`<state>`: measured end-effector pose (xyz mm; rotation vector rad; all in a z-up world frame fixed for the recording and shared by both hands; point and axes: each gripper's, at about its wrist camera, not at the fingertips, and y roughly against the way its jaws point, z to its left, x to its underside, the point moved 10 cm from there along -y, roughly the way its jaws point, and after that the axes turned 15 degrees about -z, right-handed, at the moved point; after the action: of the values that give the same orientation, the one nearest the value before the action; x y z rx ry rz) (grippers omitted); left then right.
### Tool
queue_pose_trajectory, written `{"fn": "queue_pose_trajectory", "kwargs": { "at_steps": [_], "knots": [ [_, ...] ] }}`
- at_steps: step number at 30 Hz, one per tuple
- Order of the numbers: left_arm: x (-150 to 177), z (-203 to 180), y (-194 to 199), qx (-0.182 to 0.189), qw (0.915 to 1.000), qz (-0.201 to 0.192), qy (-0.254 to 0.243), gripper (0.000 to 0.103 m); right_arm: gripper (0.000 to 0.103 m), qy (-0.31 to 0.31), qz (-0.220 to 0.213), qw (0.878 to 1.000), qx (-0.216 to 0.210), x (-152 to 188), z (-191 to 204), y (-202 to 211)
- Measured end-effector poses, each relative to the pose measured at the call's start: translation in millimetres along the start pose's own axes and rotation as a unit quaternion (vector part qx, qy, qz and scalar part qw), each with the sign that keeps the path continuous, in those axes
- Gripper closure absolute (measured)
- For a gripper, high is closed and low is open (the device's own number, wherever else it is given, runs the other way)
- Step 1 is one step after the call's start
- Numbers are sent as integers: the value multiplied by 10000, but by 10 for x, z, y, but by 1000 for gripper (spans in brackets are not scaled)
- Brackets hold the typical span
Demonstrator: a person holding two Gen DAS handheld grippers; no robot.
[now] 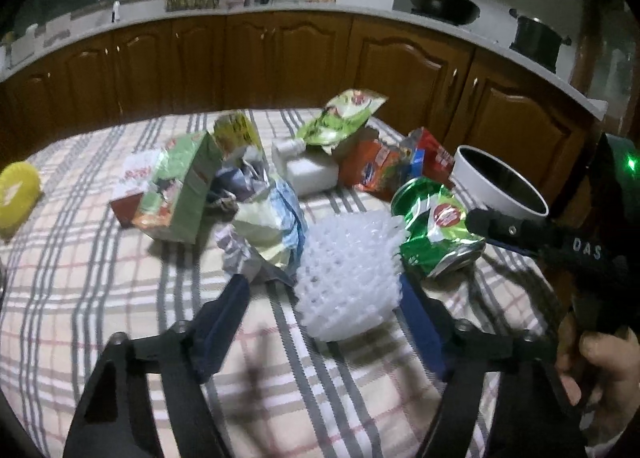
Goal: Collect trash
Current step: 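Grasp the white foam net with the left tool while the right tool grasps the green can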
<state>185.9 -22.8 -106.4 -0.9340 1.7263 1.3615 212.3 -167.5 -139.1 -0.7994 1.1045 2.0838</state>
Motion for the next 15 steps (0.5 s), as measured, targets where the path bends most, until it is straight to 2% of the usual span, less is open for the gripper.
{"fn": "queue_pose_trajectory", "kwargs": {
  "at_steps": [4,6,7,8,11,15],
  "knots": [
    [39,-38,-132,88,9998,197,-21,63,47,-243,268,9993,-136,55,-55,-139],
    [45,-77,-157,138,9996,224,-88,70,54,-359,440,9980,-267,101,-48,-212],
    [44,-101,-173,158,9995,220,-141,75,64,-410,524,9972,-345,131,-35,-237],
    [35,-134,-171,190,9994,209,-204,79,69,-426,557,9968,-371,146,-32,-255],
    [9,-202,-148,272,9991,172,-274,86,69,-391,509,9971,-417,135,-16,-226],
    [-56,-296,-139,361,9987,106,-350,87,69,-343,306,9982,-379,49,-49,-99]
  ]
}}
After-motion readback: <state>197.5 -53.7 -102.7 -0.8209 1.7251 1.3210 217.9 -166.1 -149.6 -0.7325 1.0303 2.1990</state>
